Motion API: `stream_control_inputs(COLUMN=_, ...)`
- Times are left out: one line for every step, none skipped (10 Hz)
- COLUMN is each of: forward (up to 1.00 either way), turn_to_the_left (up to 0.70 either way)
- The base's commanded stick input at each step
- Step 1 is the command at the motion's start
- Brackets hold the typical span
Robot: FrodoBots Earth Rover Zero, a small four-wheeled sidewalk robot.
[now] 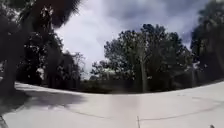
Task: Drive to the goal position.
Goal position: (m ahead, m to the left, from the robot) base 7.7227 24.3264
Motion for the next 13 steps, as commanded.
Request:
stream_control_inputs(forward=0.85, turn_to_the_left=0.34)
stream_control_inputs(forward=0.85, turn_to_the_left=0.34)
stream_control_inputs(forward=0.85, turn_to_the_left=0.34)
stream_control_inputs(forward=0.85, turn_to_the_left=0.34)
stream_control_inputs(forward=0.85, turn_to_the_left=0.34)
stream_control_inputs(forward=0.85, turn_to_the_left=0.34)
stream_control_inputs(forward=0.85, turn_to_the_left=0.34)
stream_control_inputs(forward=0.85, turn_to_the_left=0.34)
stream_control_inputs(forward=0.85, turn_to_the_left=0.34)
stream_control_inputs(forward=0.85, turn_to_the_left=0.34)
stream_control_inputs(forward=0.85, turn_to_the_left=0.34)
stream_control_inputs(forward=0.85, turn_to_the_left=0.00)
stream_control_inputs(forward=0.85, turn_to_the_left=0.00)
